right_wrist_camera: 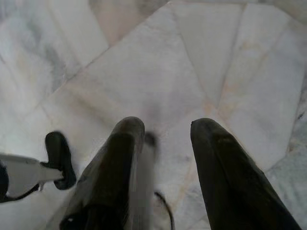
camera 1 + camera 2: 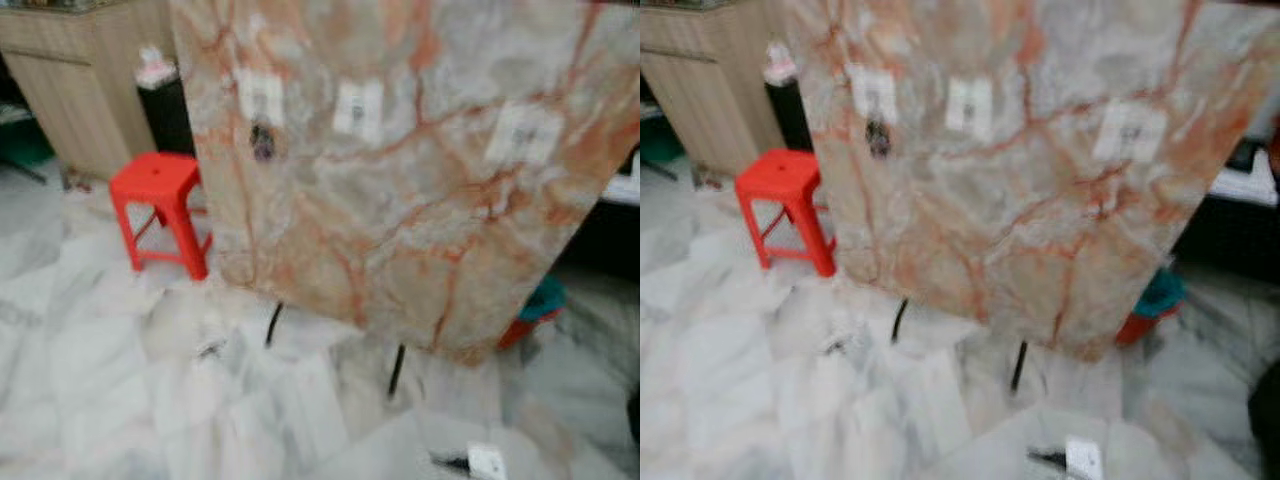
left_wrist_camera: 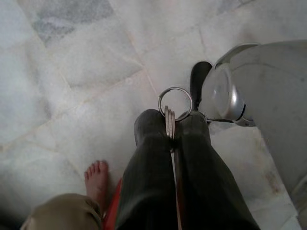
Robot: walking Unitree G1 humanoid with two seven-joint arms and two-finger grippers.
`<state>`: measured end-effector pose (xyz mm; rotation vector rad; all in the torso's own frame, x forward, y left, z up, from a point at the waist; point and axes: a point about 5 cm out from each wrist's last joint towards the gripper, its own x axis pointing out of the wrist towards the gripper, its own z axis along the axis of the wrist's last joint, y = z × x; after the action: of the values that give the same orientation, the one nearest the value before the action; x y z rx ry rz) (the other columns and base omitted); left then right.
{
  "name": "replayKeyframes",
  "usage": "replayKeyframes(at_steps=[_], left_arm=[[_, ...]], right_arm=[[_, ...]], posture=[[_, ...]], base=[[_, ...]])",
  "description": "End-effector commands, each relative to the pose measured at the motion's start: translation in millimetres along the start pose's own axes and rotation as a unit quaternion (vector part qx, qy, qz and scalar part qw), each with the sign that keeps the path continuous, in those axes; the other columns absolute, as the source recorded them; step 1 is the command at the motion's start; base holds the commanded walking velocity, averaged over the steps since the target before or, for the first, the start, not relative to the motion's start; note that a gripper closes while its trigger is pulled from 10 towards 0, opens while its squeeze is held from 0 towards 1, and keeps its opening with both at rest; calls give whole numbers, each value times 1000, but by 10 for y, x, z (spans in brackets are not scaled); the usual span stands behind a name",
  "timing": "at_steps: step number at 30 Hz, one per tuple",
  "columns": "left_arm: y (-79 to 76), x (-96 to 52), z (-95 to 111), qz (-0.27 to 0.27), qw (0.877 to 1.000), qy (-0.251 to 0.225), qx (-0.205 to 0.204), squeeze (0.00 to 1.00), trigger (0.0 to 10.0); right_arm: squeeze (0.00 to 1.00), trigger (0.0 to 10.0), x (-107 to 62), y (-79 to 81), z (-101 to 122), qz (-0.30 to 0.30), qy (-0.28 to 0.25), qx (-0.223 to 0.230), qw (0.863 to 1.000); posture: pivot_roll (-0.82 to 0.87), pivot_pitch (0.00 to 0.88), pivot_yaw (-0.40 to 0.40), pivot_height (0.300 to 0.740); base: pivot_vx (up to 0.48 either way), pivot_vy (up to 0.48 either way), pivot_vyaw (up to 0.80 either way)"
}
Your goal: Hang keys on a hook
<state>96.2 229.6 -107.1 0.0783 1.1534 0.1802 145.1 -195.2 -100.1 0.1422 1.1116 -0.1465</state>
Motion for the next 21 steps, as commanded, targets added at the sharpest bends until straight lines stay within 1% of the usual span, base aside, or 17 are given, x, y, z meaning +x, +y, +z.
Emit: replayKeyframes(at_steps=[1, 7, 14, 21], left_arm=[[-52, 1, -5, -12, 1000, 2, 13, 0, 10000], [-74, -1, -8, -17, 1000, -2, 14, 0, 10000], [-129, 8, 41, -20, 1000, -9, 2, 0, 10000], [-128, 12, 60, -18, 1000, -10, -4, 0, 10000]], right_arm=[[0, 10000, -15, -113, -23, -21, -1, 14, 1000], [0, 10000, -19, -134, -25, -21, -1, 11, 1000], [0, 10000, -20, -186, 65, -22, -13, 1, 1000], [0, 10000, -18, -185, 94, -21, -16, 0, 1000]], posture=[[10, 0, -8, 740], [9, 0, -22, 740], [15, 0, -66, 740], [11, 0, -67, 740]], base=[[0, -394, 0], [0, -394, 0], [0, -393, 0], [0, -394, 0]])
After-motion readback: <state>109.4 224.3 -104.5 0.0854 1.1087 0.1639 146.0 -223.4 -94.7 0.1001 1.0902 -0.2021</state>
